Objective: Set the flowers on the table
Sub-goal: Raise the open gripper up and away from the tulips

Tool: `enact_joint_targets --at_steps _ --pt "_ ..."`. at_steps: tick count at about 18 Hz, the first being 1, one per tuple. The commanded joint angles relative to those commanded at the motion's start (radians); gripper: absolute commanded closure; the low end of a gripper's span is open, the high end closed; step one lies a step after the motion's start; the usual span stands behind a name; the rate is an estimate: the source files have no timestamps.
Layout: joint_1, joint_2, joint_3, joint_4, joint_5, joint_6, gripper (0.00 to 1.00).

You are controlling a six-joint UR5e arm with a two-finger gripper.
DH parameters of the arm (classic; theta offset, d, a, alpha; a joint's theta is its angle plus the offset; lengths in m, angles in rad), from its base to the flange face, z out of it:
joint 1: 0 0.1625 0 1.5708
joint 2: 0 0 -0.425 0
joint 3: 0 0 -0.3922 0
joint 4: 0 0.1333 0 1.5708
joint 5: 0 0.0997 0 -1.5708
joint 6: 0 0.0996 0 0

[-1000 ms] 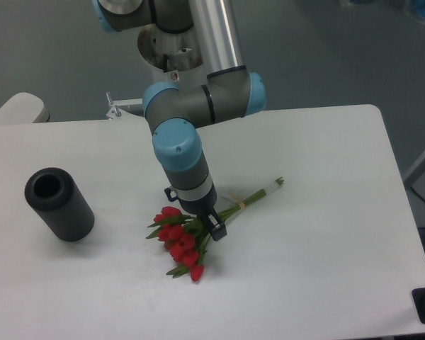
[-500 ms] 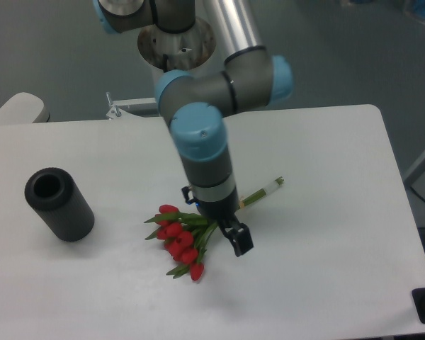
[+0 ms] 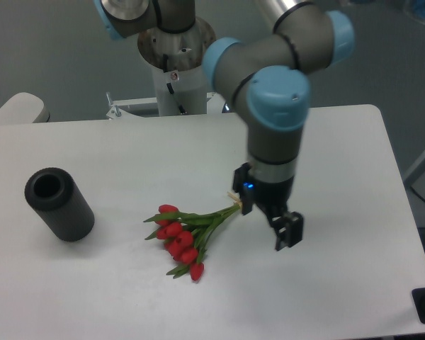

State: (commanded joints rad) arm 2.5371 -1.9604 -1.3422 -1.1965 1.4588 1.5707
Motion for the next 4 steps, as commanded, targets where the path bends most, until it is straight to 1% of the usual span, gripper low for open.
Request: enact_joint_targets --at_steps 4 --pt "0.011 -0.002 0.003 -0.002 -0.002 0.008 0.00"
